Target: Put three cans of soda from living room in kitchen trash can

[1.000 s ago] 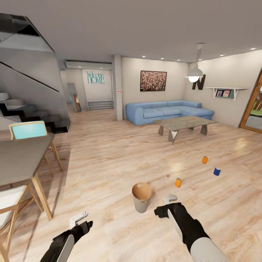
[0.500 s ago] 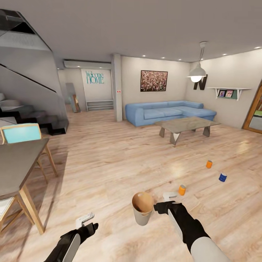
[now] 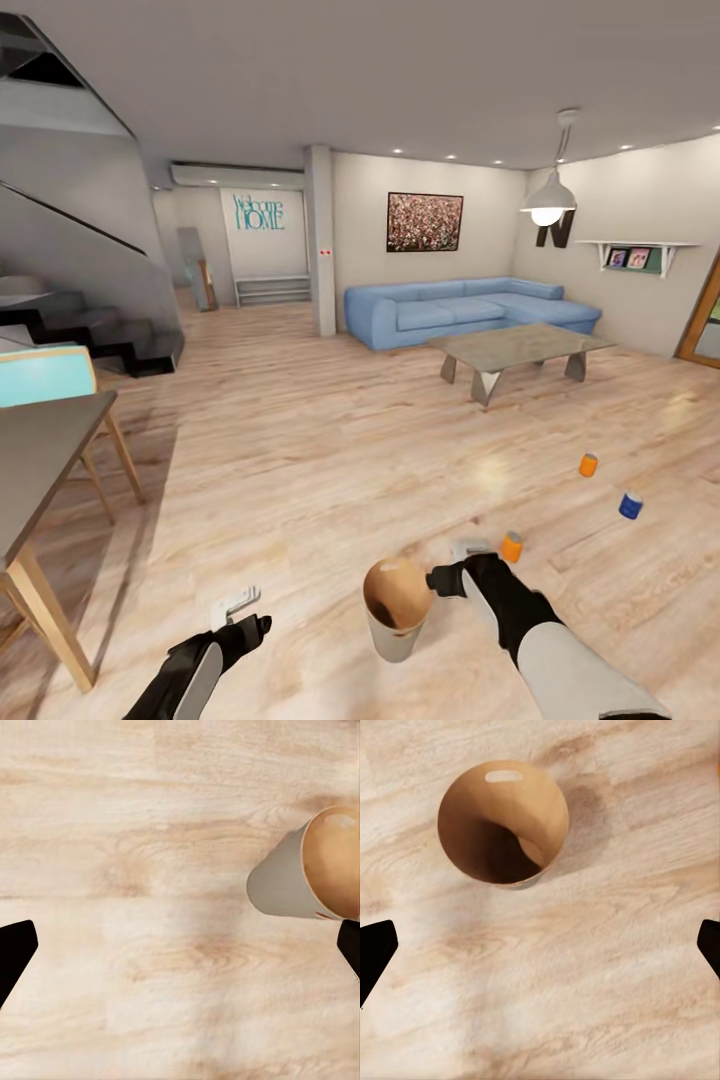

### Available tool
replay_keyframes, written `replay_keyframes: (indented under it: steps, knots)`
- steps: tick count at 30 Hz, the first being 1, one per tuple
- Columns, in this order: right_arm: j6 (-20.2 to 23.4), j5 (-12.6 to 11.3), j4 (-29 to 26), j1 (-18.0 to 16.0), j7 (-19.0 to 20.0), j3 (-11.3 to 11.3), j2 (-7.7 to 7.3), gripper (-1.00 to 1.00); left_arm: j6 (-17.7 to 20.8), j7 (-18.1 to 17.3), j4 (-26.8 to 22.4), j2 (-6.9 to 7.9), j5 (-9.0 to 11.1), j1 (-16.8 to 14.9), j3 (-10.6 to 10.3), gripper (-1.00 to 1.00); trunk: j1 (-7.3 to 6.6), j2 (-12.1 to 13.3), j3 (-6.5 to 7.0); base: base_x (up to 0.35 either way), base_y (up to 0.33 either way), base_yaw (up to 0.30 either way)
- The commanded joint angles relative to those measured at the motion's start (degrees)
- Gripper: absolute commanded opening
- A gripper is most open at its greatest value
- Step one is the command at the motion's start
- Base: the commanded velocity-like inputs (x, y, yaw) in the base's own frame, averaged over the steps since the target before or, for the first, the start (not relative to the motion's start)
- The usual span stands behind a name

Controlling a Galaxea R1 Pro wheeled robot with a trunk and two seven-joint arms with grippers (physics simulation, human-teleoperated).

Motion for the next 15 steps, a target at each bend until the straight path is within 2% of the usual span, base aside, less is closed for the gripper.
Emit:
replay_keyframes:
  steps: [1,5,15]
  knots:
    - [0.0,-0.1,0.9,-0.5,0.0,-0.3,0.00,1.00,0.0,0.0,0.0,0.00,0.0,0.0,0.0,1.00,0.00,0.0,0.00,0.348,0.000,0.000]
    - [0.0,-0.4,4.1,-2.0,0.0,-1.5,0.07,1.00,0.0,0.0,0.2,-0.01,0.0,0.0,-0.1,1.00,0.00,0.0,0.00,0.348,0.000,0.000]
    - [0.1,-0.4,6.4,-2.4,-0.1,-1.7,0.16,1.00,0.1,-0.1,0.4,-0.02,0.0,0.0,-0.1,1.00,0.00,0.0,0.00,0.348,0.000,0.000]
